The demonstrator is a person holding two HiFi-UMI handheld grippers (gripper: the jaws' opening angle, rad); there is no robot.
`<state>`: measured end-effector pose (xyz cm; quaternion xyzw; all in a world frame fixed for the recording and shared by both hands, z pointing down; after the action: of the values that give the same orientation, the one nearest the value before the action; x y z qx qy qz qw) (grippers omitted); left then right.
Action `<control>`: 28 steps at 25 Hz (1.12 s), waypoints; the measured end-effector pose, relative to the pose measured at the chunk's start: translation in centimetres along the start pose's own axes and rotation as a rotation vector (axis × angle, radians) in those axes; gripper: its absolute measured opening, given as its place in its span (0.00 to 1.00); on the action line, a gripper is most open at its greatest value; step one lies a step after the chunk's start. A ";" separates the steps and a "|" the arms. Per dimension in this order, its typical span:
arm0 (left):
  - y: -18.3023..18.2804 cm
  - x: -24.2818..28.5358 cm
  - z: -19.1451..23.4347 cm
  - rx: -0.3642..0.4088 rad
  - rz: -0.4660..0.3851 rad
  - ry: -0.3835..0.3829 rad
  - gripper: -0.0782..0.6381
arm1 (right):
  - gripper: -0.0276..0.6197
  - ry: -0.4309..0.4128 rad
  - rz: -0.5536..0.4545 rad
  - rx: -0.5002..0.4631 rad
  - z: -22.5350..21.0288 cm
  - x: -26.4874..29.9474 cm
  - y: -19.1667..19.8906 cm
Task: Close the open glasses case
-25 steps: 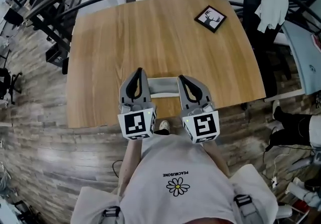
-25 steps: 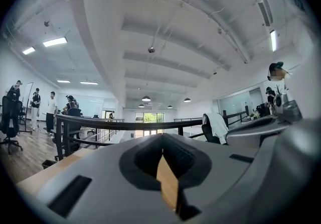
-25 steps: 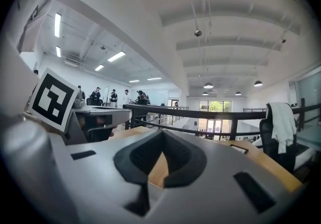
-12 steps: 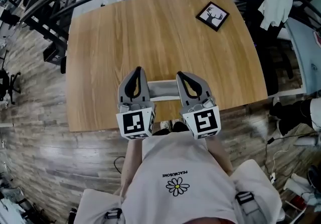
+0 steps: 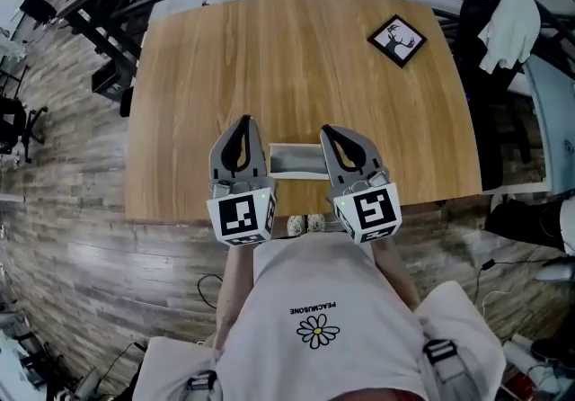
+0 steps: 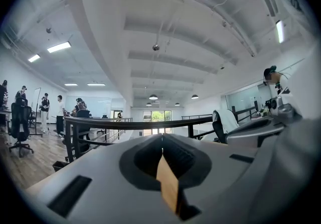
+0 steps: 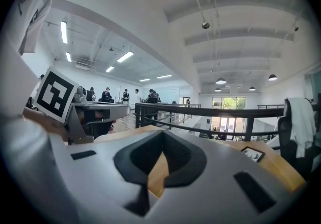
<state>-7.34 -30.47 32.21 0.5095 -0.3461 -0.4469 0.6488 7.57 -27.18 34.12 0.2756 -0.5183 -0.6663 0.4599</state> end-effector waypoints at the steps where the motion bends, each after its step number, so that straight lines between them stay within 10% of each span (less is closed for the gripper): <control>1: 0.0 -0.1 0.1 0.001 -0.001 -0.004 0.13 | 0.05 -0.011 -0.005 0.010 0.0 0.1 0.1; 9: -0.1 -0.8 0.1 0.008 -0.026 -0.010 0.13 | 0.33 -0.176 -0.045 0.213 1.3 1.8 1.2; 28: 2.5 -2.4 2.3 -0.020 0.033 -0.089 0.13 | 0.37 -0.281 0.328 0.326 5.6 4.7 14.8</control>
<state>-9.75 -28.80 35.19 0.4769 -0.3786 -0.4617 0.6450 5.72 -29.57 50.32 0.1630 -0.7152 -0.5223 0.4348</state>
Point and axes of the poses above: the fingertips, and each gripper's own axes: x forward along the fingers, z to its left, y out of its underside, the point moved 2 cm from there along -x, backward along the fingers, and after that the axes turned 15 degrees about -x, right-handed, at the moved point
